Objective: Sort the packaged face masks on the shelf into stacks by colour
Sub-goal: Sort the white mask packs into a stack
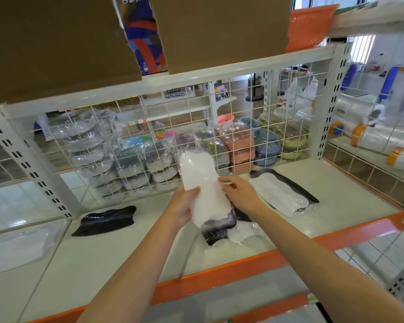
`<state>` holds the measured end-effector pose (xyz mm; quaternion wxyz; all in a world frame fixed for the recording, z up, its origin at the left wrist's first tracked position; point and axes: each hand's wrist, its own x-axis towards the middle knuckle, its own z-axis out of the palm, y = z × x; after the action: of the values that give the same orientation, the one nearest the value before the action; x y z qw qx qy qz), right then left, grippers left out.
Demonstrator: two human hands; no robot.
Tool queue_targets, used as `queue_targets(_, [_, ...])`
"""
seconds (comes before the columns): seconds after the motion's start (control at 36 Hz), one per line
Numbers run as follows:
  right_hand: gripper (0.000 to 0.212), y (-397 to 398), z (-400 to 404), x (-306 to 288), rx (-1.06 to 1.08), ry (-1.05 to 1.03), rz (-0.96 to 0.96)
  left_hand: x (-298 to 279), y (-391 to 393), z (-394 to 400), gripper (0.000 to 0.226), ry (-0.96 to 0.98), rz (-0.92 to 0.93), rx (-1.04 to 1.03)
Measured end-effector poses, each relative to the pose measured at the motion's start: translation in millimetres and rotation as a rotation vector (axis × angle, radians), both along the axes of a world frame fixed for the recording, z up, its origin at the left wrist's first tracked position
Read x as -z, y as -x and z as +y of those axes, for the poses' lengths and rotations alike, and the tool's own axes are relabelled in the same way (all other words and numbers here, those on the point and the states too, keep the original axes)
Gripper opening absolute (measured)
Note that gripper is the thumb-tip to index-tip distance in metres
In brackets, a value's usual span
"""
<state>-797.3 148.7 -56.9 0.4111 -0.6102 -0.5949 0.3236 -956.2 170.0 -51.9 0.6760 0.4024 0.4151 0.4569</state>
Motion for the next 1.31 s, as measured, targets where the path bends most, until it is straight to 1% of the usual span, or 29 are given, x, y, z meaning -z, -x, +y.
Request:
queue_targets(0.08, [0.037, -33.3, 8.6, 24.2, 0.171, 0.078, -0.269, -0.1, 3.7, 0.5, 0.043, 0.039, 0.027, -0.009])
queue_targets(0.17, [0.053, -65.6, 5.8, 52.4, 0.337, 0.289, -0.528, -1.5, 4.1, 1.4, 0.041, 0.059, 0.019, -0.038])
queue_targets(0.22, [0.062, -80.7, -4.6, 67.1, 0.377, 0.341, -0.636, -1.9, 3.3, 0.8, 0.041, 0.058, 0.001, -0.036])
queue_targets(0.28, [0.059, -89.9, -12.5, 77.0, 0.386, 0.309, -0.736, -3.1, 2.2, -0.7, 0.039, 0.055, -0.013, -0.026])
queue_targets(0.33, [0.043, -92.5, -15.1, 79.6, 0.362, 0.246, -0.79, -2.3, 0.4, -0.7, 0.038, 0.054, -0.012, -0.018])
queue_targets(0.39, [0.028, -91.2, -14.5, 77.6, 0.347, 0.199, -0.761, 0.2, -1.2, -0.8, 0.039, 0.058, -0.019, -0.021])
queue_targets(0.42, [0.024, -89.9, -14.7, 74.9, 0.352, 0.188, -0.737, 1.7, -2.0, -0.4, 0.039, 0.059, -0.023, -0.023])
queue_targets(0.5, [0.021, -86.2, -13.9, 67.1, 0.399, 0.188, -0.694, 3.2, -5.0, -1.5, 0.041, 0.059, -0.026, -0.03])
queue_targets(0.53, [0.021, -85.1, -13.1, 64.3, 0.418, 0.206, -0.651, 3.2, -5.5, -2.1, 0.041, 0.06, -0.024, -0.034])
queue_targets(0.58, [0.021, -81.5, -9.7, 56.9, 0.449, 0.224, -0.48, 3.4, -6.1, -1.8, 0.039, 0.072, -0.004, -0.058])
queue_targets(0.64, [0.02, -73.8, -5.4, 47.1, 0.435, 0.176, -0.314, 4.2, -7.2, -0.9, 0.038, 0.086, 0.013, -0.077])
queue_targets(0.78, [0.019, -27.5, -6.9, 11.8, 0.221, -0.021, -0.037, 4.7, -16.9, -7.0, 0.037, 0.118, -0.035, -0.083])
queue_targets(0.86, [0.023, -2.0, -10.7, -2.5, -0.001, -0.066, -0.005, 1.6, -22.2, -11.5, 0.058, 0.081, -0.105, -0.007])
queue_targets(0.92, [0.024, 9.8, -12.9, -6.2, -0.151, -0.058, 0.004, -1.9, -22.1, -14.0, 0.062, 0.045, -0.101, 0.001])
queue_targets(0.94, [0.024, 12.6, -13.5, -7.0, -0.203, -0.05, 0.023, -1.6, -20.6, -14.2, 0.058, 0.033, -0.079, -0.018])
queue_targets(0.97, [0.024, 13.9, -13.5, -7.1, -0.238, -0.039, 0.05, -0.4, -18.6, -12.9, 0.049, 0.018, -0.072, -0.035])
queue_targets(1.03, [0.021, 11.1, -11.3, -4.4, -0.234, -0.035, 0.084, 2.0, -13.5, -9.6, 0.028, 0.001, -0.058, -0.075])
queue_targets(1.06, [0.02, 7.9, -9.3, -2.4, -0.195, -0.042, 0.077, 2.2, -11.0, -9.6, 0.028, -0.003, -0.04, -0.099])
queue_targets(1.11, [0.02, -1.0, -5.0, 3.6, -0.086, -0.04, -0.006, 5.0, -6.1, -6.8, 0.035, -0.004, -0.017, -0.131])
queue_targets(1.17, [0.019, -13.5, -0.4, 14.2, -0.014, 0.025, -0.15, 5.9, -1.2, -5.6, 0.037, 0.014, 0.002, -0.17])
queue_targets(1.19, [0.021, -20.6, -0.1, 20.9, -0.005, 0.098, -0.237, 6.1, 1.3, -4.6, 0.037, 0.028, 0.007, -0.193])
queue_targets(1.25, [0.038, -33.6, -4.6, 36.9, -0.021, 0.268, -0.421, 7.5, 7.0, -0.8, 0.038, 0.05, 0.008, -0.217])
queue_targets(1.31, [0.058, -42.9, -12.9, 51.0, -0.046, 0.359, -0.604, 8.0, 10.9, 1.6, 0.038, 0.065, 0.01, -0.231])
